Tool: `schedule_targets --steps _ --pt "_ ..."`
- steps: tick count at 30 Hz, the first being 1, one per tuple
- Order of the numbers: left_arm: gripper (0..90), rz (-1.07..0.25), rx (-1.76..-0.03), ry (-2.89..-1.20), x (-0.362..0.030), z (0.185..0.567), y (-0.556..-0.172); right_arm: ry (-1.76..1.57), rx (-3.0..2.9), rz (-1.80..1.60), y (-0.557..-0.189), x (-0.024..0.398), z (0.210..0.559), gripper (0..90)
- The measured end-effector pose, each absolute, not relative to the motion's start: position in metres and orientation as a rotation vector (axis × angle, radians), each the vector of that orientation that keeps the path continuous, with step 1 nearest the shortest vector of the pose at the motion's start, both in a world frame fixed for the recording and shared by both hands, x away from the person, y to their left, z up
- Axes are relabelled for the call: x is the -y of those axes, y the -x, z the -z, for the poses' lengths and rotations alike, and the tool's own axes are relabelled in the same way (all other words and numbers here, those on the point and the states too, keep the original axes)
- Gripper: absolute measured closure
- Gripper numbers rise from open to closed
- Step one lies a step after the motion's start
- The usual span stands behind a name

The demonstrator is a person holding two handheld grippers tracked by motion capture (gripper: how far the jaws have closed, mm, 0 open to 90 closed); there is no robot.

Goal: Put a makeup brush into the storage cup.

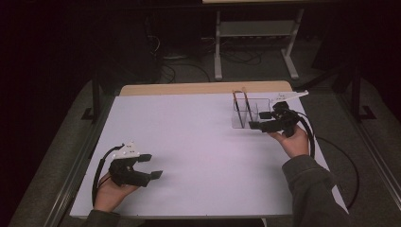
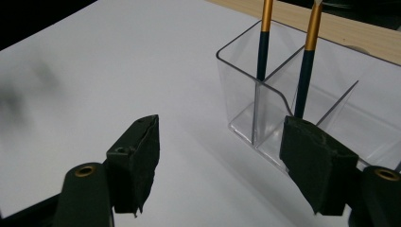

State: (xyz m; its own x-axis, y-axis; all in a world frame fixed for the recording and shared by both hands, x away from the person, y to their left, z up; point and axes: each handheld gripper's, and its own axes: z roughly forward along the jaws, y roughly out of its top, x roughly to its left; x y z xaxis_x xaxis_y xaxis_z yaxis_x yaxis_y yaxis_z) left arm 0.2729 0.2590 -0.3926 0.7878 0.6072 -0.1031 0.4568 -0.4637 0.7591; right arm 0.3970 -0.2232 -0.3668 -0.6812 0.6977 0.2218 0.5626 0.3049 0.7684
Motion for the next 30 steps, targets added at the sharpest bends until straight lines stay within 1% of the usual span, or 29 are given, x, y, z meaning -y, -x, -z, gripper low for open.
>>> schedule_targets --steps 30 --pt "23.0 -0.23 -0.784 -2.124 -0.26 0.393 -0.273 -1.163 -2.411 -1.334 -0.377 0.225 0.374 27.1"
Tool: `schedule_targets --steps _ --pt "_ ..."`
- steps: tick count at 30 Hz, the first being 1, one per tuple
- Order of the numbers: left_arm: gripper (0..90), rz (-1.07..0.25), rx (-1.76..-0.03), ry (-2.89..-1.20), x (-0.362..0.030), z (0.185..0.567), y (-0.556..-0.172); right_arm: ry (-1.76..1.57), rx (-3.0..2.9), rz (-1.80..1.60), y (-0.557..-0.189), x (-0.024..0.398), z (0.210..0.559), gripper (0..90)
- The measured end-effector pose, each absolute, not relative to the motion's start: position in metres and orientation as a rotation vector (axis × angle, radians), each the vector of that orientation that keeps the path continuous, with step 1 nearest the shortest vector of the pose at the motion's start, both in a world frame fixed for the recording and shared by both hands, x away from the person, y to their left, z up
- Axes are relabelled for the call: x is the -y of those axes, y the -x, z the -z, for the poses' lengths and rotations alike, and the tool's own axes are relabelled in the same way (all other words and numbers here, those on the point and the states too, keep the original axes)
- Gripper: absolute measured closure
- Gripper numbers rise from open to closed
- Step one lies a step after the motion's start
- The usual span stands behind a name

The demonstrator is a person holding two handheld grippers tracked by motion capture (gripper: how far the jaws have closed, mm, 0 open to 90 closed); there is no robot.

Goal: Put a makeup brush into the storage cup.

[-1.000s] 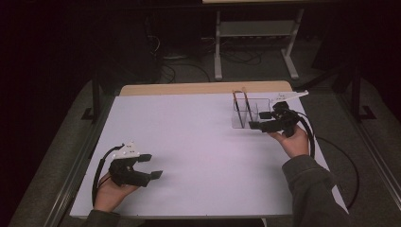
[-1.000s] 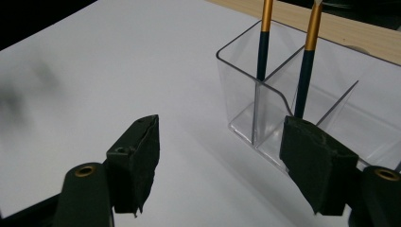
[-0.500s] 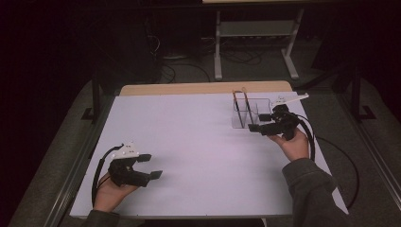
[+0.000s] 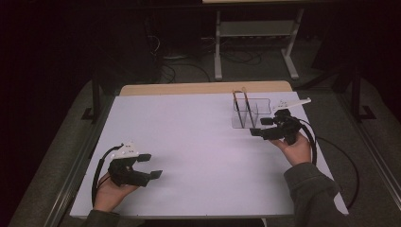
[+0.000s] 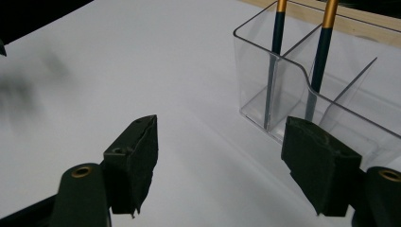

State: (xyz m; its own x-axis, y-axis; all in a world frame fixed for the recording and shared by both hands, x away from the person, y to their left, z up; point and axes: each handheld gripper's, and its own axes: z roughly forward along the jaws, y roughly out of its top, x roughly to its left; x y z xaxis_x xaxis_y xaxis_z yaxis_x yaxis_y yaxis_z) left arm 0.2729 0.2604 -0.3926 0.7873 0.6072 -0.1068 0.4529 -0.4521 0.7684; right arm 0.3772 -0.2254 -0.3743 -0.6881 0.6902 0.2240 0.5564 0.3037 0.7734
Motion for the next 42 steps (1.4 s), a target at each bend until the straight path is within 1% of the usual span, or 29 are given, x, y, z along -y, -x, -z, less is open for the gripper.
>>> schedule_targets --steps 42 --pt "22.6 -0.23 -0.787 -2.13 -0.262 0.391 -0.271 -1.159 -2.412 -1.337 -0.341 0.238 0.386 25.1"
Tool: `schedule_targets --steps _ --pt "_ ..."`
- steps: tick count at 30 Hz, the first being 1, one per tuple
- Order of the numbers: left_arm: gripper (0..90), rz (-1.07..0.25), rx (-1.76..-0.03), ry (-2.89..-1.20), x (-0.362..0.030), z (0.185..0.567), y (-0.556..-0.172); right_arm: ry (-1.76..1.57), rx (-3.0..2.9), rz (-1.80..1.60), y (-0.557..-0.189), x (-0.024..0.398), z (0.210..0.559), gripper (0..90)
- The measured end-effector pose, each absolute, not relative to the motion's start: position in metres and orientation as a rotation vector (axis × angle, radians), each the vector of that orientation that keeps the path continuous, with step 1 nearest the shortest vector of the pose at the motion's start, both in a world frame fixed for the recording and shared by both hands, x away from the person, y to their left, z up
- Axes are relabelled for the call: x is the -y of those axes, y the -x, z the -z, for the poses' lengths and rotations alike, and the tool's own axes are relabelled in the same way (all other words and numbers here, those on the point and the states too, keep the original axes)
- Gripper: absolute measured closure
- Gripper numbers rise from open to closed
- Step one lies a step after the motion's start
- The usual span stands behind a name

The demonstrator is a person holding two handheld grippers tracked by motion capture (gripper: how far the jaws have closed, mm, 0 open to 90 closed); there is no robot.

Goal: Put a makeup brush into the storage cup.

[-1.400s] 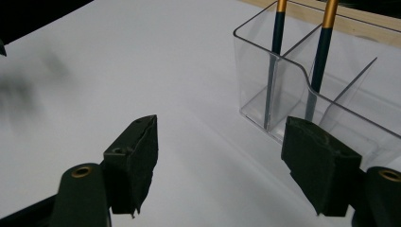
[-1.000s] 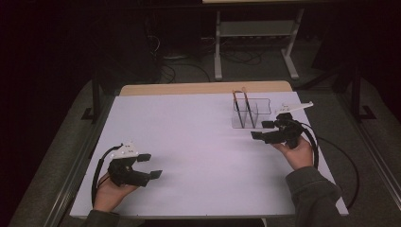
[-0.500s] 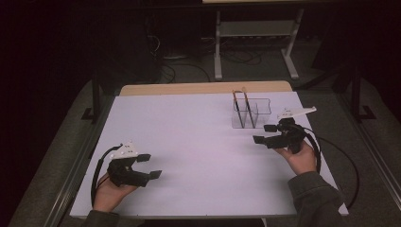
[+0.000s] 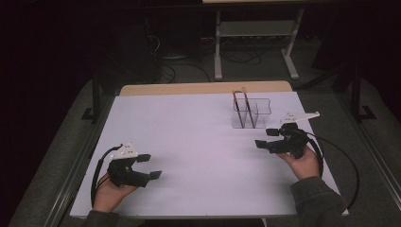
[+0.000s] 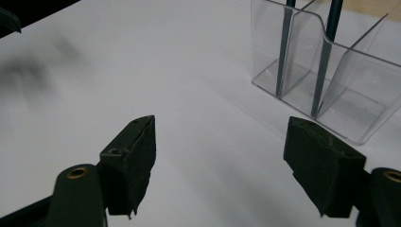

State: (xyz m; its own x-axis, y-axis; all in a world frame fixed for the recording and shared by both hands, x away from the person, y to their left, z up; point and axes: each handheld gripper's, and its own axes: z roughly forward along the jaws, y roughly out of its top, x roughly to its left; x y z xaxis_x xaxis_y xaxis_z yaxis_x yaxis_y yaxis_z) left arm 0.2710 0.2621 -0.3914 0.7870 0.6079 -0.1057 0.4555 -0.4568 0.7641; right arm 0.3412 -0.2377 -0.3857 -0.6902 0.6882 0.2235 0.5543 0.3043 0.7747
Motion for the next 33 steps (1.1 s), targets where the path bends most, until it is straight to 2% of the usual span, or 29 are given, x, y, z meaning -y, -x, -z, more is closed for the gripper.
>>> schedule_targets --steps 33 --pt "22.4 -0.241 -0.783 -2.118 -0.262 0.39 -0.268 -1.128 -2.42 -1.352 -0.319 0.233 0.397 24.0"
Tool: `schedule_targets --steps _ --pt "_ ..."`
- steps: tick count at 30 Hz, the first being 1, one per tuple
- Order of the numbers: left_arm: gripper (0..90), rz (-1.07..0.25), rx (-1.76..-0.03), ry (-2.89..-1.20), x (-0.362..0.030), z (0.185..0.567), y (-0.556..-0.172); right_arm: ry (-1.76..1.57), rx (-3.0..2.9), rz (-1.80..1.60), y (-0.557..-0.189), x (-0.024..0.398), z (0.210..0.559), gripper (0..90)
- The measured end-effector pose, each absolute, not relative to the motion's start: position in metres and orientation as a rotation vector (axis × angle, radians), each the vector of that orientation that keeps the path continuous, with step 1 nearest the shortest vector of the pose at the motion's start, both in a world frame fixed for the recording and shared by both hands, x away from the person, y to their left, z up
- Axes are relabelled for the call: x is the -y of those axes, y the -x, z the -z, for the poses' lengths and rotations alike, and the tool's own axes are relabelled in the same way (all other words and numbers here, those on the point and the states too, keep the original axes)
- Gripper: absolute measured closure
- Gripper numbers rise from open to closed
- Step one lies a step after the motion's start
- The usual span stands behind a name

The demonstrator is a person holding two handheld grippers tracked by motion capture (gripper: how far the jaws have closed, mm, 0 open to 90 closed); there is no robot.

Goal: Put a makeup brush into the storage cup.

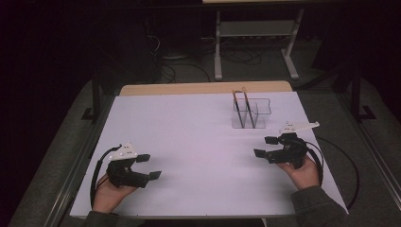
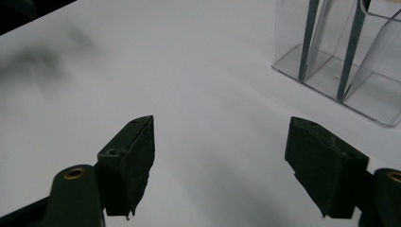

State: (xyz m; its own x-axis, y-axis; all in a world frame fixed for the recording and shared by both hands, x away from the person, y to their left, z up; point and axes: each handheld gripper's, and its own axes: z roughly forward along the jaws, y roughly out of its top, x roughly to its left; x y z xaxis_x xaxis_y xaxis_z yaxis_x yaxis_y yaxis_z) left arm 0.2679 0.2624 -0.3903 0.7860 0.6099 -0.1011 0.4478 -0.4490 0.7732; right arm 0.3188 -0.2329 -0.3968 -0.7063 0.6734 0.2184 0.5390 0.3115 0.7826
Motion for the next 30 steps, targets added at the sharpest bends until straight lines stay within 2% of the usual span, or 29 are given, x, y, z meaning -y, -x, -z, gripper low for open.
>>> schedule_targets --steps 30 --pt "22.1 -0.24 -0.785 -2.105 -0.265 0.392 -0.264 -1.119 -2.428 -1.347 -0.296 0.231 0.414 20.7"
